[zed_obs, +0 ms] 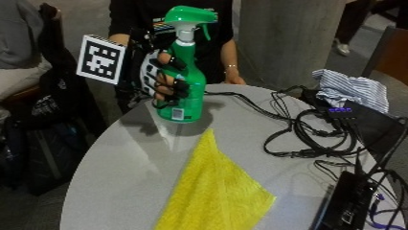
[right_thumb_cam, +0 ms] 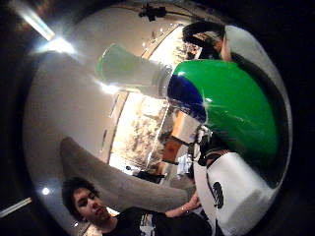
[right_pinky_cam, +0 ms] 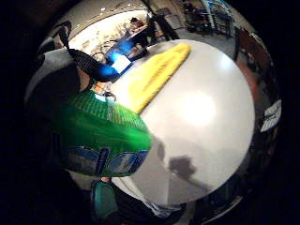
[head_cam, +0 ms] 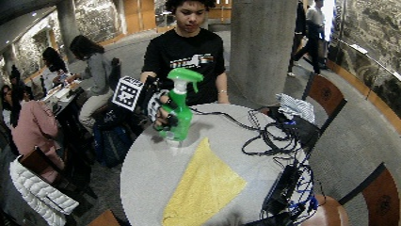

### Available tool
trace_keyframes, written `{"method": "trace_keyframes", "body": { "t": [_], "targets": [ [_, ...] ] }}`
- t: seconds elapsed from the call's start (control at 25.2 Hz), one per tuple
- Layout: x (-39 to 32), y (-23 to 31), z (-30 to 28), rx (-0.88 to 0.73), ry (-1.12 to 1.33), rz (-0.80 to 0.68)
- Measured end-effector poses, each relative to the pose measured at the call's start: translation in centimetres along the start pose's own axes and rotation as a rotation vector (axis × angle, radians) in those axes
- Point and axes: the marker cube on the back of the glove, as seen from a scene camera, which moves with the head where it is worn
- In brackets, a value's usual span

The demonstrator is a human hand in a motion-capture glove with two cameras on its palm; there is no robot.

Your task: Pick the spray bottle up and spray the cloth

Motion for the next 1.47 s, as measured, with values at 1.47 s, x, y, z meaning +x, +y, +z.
{"method": "trace_keyframes", "body": {
  "t": [1.47],
  "targets": [
    [-1.1, 12.2, 16.9, -0.256, -0.234, -0.211]
  ]
}}
